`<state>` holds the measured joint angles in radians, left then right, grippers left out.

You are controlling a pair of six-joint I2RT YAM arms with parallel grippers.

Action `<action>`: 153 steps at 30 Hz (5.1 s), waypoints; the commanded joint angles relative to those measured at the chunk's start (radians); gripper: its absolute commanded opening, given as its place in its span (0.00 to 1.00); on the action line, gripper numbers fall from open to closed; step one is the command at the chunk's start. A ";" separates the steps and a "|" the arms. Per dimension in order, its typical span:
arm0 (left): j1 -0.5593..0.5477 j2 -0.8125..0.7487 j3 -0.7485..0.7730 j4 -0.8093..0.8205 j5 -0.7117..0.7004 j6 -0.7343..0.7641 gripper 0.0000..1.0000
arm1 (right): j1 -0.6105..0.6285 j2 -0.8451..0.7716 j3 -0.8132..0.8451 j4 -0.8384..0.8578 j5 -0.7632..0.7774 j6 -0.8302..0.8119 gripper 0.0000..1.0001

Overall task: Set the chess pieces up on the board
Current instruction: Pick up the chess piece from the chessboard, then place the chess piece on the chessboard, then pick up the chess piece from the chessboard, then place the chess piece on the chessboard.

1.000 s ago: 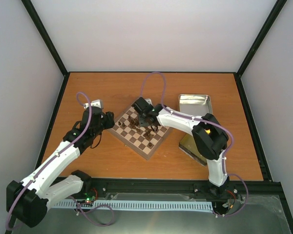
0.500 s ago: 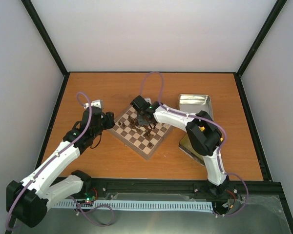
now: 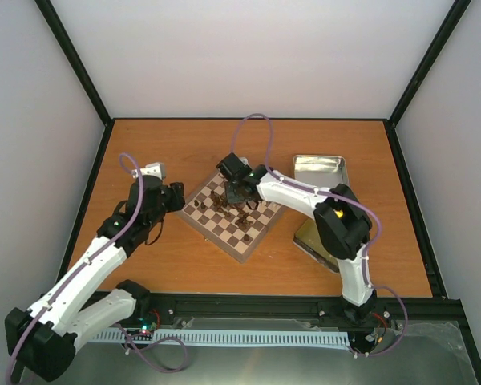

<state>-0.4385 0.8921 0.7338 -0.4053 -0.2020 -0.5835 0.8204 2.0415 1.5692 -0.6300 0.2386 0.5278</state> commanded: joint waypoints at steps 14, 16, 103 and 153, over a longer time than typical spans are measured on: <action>0.003 -0.213 0.125 0.032 -0.143 0.186 0.76 | 0.140 -0.297 -0.181 0.132 -0.163 0.006 0.09; 0.003 -0.215 0.142 0.047 -0.170 0.214 0.83 | 0.151 -0.291 -0.185 0.140 -0.165 0.010 0.09; 0.003 -0.238 0.059 0.154 -0.316 0.273 1.00 | 0.114 0.081 0.102 -0.036 0.006 0.071 0.26; 0.004 -0.246 0.055 0.151 -0.321 0.268 1.00 | 0.193 -0.068 0.012 0.007 -0.074 -0.019 0.08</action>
<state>-0.4385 0.6525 0.7856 -0.2672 -0.5198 -0.3267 0.9623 1.9682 1.6188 -0.6273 0.1890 0.5129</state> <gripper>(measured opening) 0.997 0.094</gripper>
